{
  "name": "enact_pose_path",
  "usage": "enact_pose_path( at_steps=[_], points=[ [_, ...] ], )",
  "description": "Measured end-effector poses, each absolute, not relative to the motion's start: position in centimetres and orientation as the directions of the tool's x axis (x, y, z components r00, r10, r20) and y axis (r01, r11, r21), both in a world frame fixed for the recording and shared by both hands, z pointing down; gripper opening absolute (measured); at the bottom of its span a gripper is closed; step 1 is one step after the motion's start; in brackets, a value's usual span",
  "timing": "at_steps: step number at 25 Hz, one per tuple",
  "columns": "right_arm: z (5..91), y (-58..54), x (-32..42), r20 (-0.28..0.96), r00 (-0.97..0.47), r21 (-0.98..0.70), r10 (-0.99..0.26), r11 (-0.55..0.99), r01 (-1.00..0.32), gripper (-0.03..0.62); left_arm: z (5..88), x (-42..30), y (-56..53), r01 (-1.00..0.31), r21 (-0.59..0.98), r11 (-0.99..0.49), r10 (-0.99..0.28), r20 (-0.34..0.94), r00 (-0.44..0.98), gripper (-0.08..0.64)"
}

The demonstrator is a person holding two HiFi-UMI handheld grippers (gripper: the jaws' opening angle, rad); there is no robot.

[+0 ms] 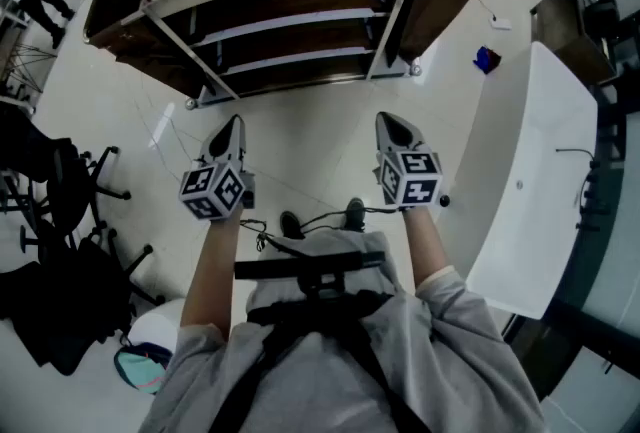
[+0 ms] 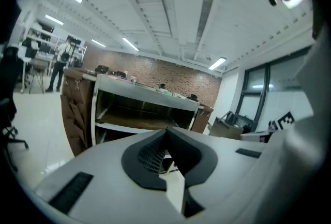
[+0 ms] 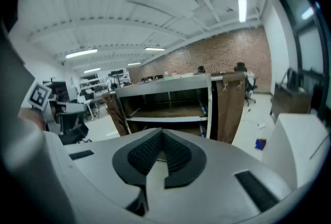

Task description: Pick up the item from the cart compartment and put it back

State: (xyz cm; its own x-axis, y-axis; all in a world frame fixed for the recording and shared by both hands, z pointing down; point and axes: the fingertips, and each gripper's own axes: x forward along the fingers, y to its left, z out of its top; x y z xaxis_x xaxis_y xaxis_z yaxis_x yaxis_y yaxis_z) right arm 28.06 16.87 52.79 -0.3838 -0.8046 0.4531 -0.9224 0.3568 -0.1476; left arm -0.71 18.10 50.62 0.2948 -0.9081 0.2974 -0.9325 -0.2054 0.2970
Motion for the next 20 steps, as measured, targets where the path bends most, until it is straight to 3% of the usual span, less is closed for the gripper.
enact_pose_path(
  at_steps=[5, 20],
  points=[
    [52.6, 16.6, 28.3, 0.462, -0.35, -0.079, -0.815, 0.355, -0.931, 0.009, 49.7, -0.5, 18.4, -0.972, 0.133, -0.192, -0.922, 0.316, 0.225, -0.005],
    [50.9, 15.3, 29.0, 0.429, -0.545, -0.139, -0.72, 0.544, -0.828, 0.009, 47.3, 3.6, 18.2, -0.981, 0.129, -0.141, -0.946, 0.276, 0.172, -0.005]
  ],
)
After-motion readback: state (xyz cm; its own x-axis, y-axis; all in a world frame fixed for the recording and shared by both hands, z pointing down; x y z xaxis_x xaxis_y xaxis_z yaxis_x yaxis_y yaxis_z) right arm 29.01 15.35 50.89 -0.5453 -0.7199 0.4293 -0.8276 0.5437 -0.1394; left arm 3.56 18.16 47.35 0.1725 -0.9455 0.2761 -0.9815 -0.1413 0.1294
